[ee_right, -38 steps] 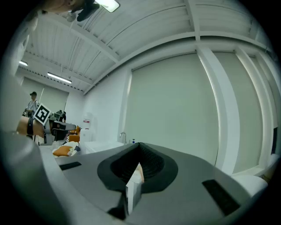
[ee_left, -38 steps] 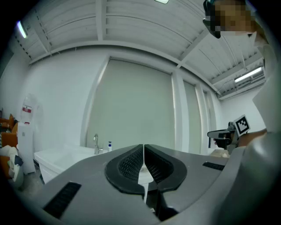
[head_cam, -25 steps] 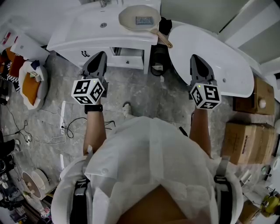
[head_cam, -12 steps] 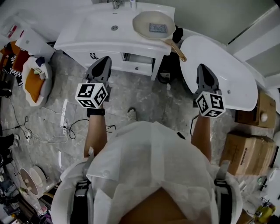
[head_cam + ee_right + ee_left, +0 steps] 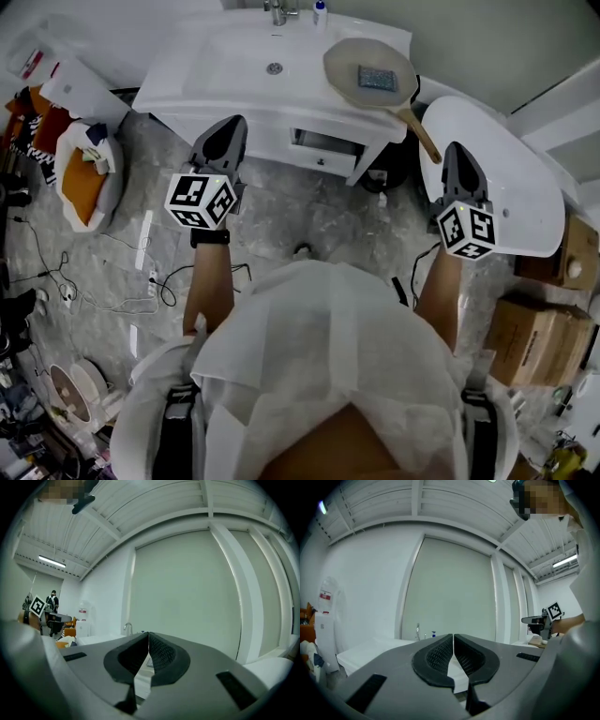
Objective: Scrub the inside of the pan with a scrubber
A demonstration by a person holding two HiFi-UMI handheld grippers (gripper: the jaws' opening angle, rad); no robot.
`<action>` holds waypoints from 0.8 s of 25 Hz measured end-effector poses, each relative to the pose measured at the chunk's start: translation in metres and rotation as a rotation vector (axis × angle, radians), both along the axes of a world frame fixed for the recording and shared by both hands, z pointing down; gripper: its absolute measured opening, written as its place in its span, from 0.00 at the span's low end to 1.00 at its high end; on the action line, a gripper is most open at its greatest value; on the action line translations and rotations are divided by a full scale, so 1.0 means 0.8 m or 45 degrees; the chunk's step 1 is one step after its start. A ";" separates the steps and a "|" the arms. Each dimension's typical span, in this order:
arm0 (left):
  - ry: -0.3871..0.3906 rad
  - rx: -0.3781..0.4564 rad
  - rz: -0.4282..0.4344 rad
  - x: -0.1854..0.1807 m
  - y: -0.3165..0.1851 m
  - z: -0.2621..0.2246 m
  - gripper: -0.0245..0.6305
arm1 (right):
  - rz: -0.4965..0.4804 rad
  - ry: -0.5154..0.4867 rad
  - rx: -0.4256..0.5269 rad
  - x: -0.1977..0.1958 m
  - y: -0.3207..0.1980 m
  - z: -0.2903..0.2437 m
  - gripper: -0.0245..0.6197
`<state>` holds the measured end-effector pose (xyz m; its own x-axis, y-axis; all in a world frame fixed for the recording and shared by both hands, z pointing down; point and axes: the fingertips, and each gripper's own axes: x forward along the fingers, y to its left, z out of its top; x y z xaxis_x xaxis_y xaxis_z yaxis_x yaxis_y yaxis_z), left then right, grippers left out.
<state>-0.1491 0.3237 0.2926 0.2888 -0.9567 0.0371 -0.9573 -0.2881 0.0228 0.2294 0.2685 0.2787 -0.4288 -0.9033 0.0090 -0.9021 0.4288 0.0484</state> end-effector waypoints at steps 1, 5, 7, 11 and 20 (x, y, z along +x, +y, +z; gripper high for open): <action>0.006 -0.004 0.004 -0.004 -0.006 0.003 0.07 | -0.002 0.004 -0.006 -0.007 -0.004 0.002 0.05; 0.025 -0.010 0.064 -0.006 -0.036 0.012 0.07 | -0.020 0.017 -0.025 -0.027 -0.032 0.005 0.05; 0.039 -0.012 0.087 -0.003 -0.061 0.017 0.07 | -0.033 0.028 -0.029 -0.034 -0.058 0.009 0.05; 0.036 -0.020 0.114 0.009 -0.126 0.021 0.07 | -0.049 0.055 -0.035 -0.037 -0.120 0.016 0.05; -0.025 -0.047 0.182 0.052 -0.300 0.013 0.07 | -0.083 0.103 -0.024 -0.035 -0.267 0.006 0.05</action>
<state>-0.1079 0.0834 0.3027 0.4212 -0.9036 0.0782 -0.9068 -0.4212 0.0171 0.2013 0.0549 0.2833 -0.4837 -0.8730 0.0627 -0.8659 0.4877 0.1109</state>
